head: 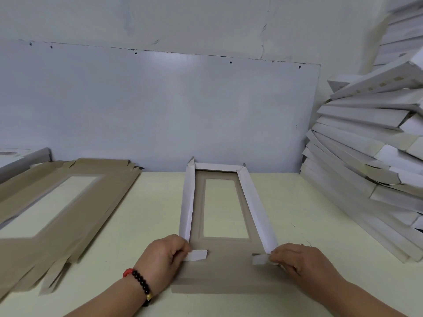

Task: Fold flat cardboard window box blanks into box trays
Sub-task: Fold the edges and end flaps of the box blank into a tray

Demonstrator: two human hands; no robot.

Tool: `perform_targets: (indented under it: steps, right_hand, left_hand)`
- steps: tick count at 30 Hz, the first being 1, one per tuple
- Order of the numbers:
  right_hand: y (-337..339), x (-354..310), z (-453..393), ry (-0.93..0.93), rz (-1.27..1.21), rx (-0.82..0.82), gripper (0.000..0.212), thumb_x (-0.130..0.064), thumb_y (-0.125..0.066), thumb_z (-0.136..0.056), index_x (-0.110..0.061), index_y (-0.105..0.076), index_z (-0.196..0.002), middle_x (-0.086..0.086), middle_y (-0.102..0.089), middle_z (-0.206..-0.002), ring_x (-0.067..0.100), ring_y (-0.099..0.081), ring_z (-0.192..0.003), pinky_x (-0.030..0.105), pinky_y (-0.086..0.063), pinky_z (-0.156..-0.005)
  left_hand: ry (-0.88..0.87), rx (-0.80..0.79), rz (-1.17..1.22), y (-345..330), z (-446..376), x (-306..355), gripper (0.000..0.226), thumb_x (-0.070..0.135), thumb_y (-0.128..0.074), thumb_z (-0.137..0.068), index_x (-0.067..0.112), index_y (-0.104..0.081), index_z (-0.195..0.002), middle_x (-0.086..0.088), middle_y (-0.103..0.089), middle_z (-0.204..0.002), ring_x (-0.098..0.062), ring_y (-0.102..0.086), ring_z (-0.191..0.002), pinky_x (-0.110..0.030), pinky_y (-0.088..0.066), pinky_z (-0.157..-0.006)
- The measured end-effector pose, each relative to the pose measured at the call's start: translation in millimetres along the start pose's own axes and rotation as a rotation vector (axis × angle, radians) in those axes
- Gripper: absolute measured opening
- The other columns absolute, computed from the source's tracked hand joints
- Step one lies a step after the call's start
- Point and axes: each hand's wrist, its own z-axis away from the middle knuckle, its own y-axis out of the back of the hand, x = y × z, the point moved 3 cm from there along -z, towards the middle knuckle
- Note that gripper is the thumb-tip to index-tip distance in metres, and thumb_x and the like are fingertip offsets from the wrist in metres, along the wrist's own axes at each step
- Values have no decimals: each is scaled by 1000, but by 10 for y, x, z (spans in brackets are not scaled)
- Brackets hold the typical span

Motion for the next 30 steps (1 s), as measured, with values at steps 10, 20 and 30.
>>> perform_targets:
  steps: [10, 20, 30]
  right_hand:
    - [125, 97, 245, 87, 11, -294, 65, -30, -60, -63, -29, -62, -128, -20, -43, -146, -7, -53, -115, 13, -48, -91]
    - [82, 1, 114, 57, -34, -30, 21, -25, -79, -78, -26, -77, -99, -16, -68, -114, -2, -68, -85, 15, -54, -71]
    - [-116, 121, 82, -462, -242, -88, 45, -26, -64, -91, -55, -39, -115, -31, -57, -81, -1, -55, -78, 12, -41, -66]
  left_hand:
    - [-140, -472, -209, 146, 37, -197, 77, 23, -49, -71, 36, -35, -145, 34, -26, -144, 8, -33, -122, -4, -23, -104]
    - [-83, -272, -94, 87, 36, -118, 46, 33, -66, -89, 34, -54, -133, 24, -52, -132, 11, -43, -112, -6, -31, -99]
    - [178, -100, 79, 32, -30, -67, 25, 15, -50, -98, 37, -46, -109, 28, -60, -69, 4, -56, -72, -11, -37, -63]
